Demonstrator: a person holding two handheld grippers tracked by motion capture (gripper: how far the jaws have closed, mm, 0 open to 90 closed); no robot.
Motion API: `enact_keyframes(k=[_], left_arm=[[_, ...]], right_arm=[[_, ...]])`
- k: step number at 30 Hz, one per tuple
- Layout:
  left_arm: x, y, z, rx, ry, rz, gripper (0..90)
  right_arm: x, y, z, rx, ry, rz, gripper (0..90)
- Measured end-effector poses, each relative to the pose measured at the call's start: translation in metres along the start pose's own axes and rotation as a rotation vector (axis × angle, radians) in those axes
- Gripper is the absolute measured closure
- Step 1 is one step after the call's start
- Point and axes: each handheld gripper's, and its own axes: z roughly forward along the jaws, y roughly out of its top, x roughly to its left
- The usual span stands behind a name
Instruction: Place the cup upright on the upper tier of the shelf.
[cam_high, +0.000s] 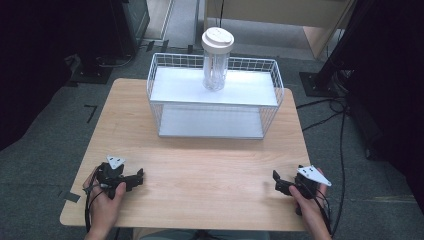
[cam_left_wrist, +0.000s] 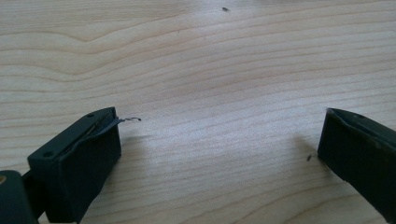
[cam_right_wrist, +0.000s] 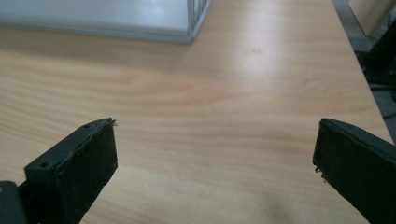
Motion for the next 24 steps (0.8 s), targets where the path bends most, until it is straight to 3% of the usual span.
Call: enact_keyframes(k=[3, 7, 14, 16, 24], left_arm=[[0.0, 0.0, 0.0, 0.0, 0.0, -0.001, 0.0], [0.0, 0.0, 0.0, 0.0, 0.0, -0.001, 0.0], [0.0, 0.0, 0.0, 0.0, 0.0, -0.001, 0.0], [0.0, 0.0, 0.0, 0.0, 0.0, -0.001, 0.0], [0.0, 0.0, 0.0, 0.0, 0.0, 0.0, 0.0]], right_arm=[[0.002, -0.005, 0.005, 0.065, -0.023, -0.029, 0.0], [0.004, -0.007, 0.005, 0.106, -0.021, -0.057, 0.0], [0.0, -0.012, 0.003, 0.224, -0.007, -0.062, 0.0], [-0.001, -0.013, 0.002, 0.234, 0.002, -0.045, 0.0], [0.0, -0.013, 0.002, 0.236, 0.017, -0.06, 0.0]])
